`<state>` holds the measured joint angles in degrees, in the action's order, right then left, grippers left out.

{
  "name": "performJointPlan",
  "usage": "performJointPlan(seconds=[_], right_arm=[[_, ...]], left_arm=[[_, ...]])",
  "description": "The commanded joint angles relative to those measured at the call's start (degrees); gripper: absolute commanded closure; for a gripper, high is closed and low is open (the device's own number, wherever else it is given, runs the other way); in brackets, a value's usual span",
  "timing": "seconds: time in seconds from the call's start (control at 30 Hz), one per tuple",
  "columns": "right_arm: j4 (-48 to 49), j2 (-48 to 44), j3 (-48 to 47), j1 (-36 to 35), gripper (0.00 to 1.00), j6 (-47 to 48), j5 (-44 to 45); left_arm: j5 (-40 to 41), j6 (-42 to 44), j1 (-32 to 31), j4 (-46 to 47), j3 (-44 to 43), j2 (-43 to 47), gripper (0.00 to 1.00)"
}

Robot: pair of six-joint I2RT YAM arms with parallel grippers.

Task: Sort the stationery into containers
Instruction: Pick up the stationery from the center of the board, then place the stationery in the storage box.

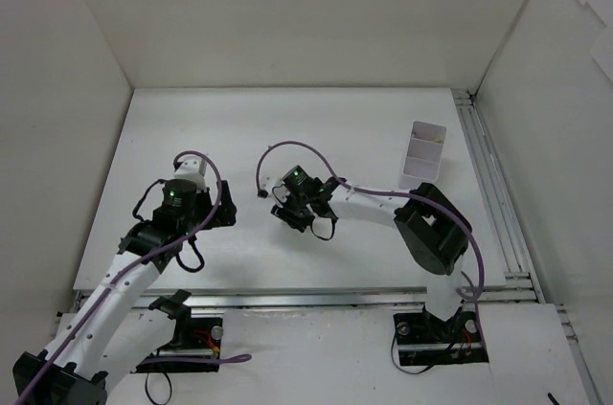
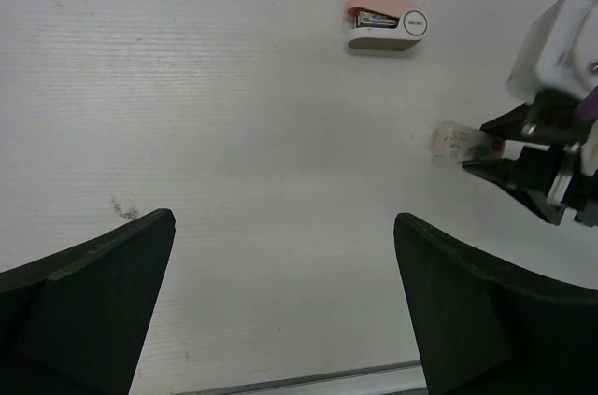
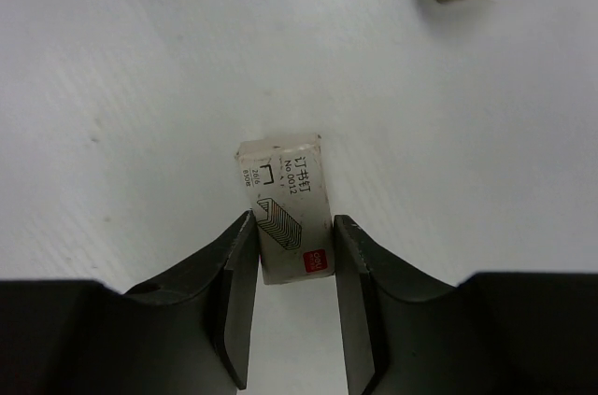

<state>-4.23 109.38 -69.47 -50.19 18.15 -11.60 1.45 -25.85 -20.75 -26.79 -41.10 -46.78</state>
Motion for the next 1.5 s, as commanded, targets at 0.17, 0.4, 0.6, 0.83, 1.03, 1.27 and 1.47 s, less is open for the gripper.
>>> performJointPlan(seconds=[0.17,0.4,0.6,0.83,1.03,1.27,1.47], right_arm=[[3.5,-18.5,7.8,8.3,0.82,-11.3,23.3],[3.8,-31.8,17.5,17.0,0.75,-20.5,51.9],[3.4,-37.0,18.2,25.3,0.76,-29.8,60.2],[-0.9,-33.3,14.0,31.1,0.80,-42.0,62.1],[-2.0,-32.6,14.1,32.2,0.76,-53.8,57.7],[-2.0,-29.2,14.3,33.1,0.78,-62.4,57.7],[-1.9,-28.8,16.4,33.3,0.75,-72.0,61.8]], left_arm=[[-0.6,-0.3,0.5,2.3,-2.5,-0.9,0.00],[-2.8,0.6,0.5,4.0,-3.5,-3.3,0.00],[-3.3,1.7,0.5,4.3,-5.8,-6.0,0.00],[-2.6,1.9,0.5,3.5,-5.7,-5.5,0.00],[-2.1,1.9,0.5,3.5,-5.9,-4.9,0.00],[-2.9,2.2,0.5,3.4,-6.6,-6.6,0.00],[-3.6,2.7,0.5,3.5,-7.0,-7.3,0.00]])
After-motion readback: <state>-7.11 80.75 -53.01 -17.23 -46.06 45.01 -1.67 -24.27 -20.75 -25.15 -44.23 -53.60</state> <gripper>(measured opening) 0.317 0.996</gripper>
